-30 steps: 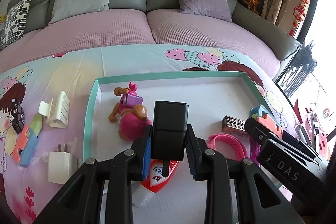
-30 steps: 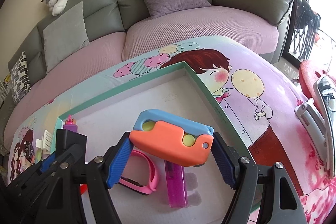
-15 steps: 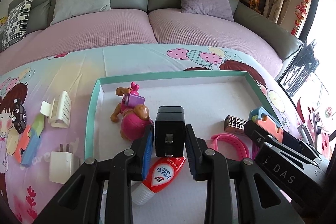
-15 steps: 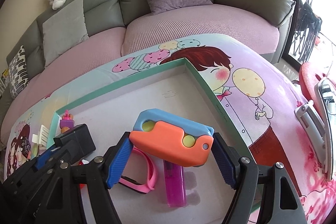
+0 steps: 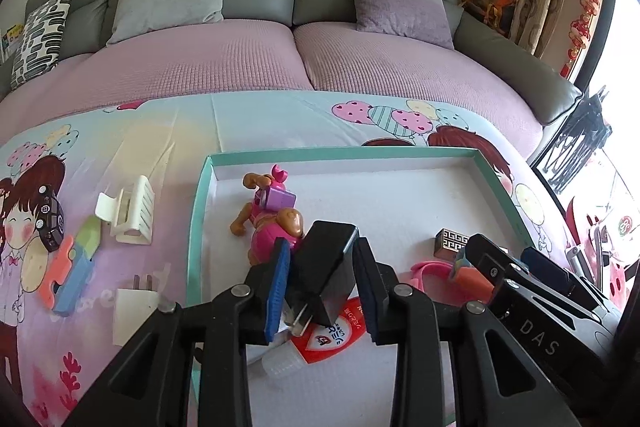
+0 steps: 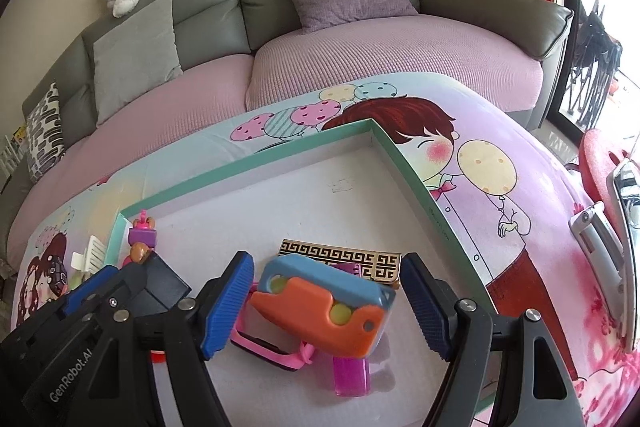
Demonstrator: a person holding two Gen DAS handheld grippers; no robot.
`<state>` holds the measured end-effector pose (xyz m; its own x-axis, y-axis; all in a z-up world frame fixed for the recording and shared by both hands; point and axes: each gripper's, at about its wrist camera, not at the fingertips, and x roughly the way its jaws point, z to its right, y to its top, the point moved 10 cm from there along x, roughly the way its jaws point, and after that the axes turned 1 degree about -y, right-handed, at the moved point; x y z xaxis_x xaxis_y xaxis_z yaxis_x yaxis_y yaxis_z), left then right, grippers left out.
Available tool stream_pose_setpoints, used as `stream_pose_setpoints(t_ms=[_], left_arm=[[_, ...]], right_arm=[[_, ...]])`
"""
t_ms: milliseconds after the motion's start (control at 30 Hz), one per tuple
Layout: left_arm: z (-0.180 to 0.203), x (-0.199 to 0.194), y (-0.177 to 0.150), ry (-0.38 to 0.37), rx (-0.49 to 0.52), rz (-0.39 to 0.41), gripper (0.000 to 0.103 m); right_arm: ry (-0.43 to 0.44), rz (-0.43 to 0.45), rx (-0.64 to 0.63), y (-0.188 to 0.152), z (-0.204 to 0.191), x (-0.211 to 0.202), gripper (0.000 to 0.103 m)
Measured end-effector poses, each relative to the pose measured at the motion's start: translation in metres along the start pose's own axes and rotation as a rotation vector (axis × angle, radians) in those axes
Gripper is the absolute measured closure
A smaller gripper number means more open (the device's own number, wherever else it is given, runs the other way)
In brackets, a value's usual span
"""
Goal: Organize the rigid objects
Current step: 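Open both grippers to release the folding toy and charger into the tray, then move the left tool toward the orange-blue folding toy while the right tool approaches the white charger cube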
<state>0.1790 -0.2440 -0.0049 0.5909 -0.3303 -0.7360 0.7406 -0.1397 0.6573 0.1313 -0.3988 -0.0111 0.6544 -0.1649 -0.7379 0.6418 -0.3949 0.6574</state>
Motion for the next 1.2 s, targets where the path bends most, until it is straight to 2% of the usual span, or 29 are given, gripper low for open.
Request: stream_pose_setpoints(t_ms=[100,167,300,467,600,633,667,700,833,867,900,1000,1200], left_arm=[[-0.003,-0.007,0.005,0.003,-0.005,0.016,0.067],[-0.007,-0.012,0.007,0.012,-0.014,0.029,0.056],[-0.019,-0.018,0.012,0.039,-0.041,0.045,0.054],[-0.035,-0.022,0.013,0.084,-0.066,0.048,0.044],[-0.046,-0.023,0.012,0.112,-0.089,0.047,0.042],[-0.048,-0.024,0.012,0.120,-0.096,0.047,0.037],[-0.051,-0.024,0.012,0.128,-0.102,0.045,0.027],[-0.054,-0.025,0.011,0.138,-0.109,0.047,0.022],[-0.065,-0.026,0.011,0.175,-0.137,0.055,0.016],[-0.069,-0.025,0.010,0.189,-0.146,0.054,0.008],[-0.073,-0.025,0.009,0.206,-0.157,0.056,0.005],[-0.087,-0.026,0.007,0.253,-0.187,0.068,0.003],[-0.102,-0.026,0.003,0.290,-0.222,0.057,0.003]], right_arm=[[-0.005,0.001,0.004,0.000,0.002,0.000,0.021],[-0.001,-0.002,0.007,0.000,0.002,0.001,0.021],[0.003,-0.007,0.004,-0.001,0.000,0.002,0.021],[0.002,-0.013,-0.006,-0.001,-0.002,0.003,0.021],[-0.005,-0.014,-0.014,-0.002,-0.003,0.004,0.019],[-0.004,-0.016,-0.016,-0.002,-0.003,0.004,0.016],[-0.002,-0.019,-0.018,-0.002,-0.004,0.005,0.006],[0.001,-0.018,-0.022,-0.002,-0.005,0.005,0.000],[0.012,-0.011,-0.036,-0.002,-0.011,0.004,0.000],[0.013,-0.012,-0.038,-0.003,-0.011,0.005,0.000],[0.012,-0.013,-0.040,-0.003,-0.012,0.005,0.000],[0.011,-0.015,-0.039,-0.003,-0.012,0.005,0.000],[0.014,-0.019,-0.041,-0.004,-0.013,0.005,0.000]])
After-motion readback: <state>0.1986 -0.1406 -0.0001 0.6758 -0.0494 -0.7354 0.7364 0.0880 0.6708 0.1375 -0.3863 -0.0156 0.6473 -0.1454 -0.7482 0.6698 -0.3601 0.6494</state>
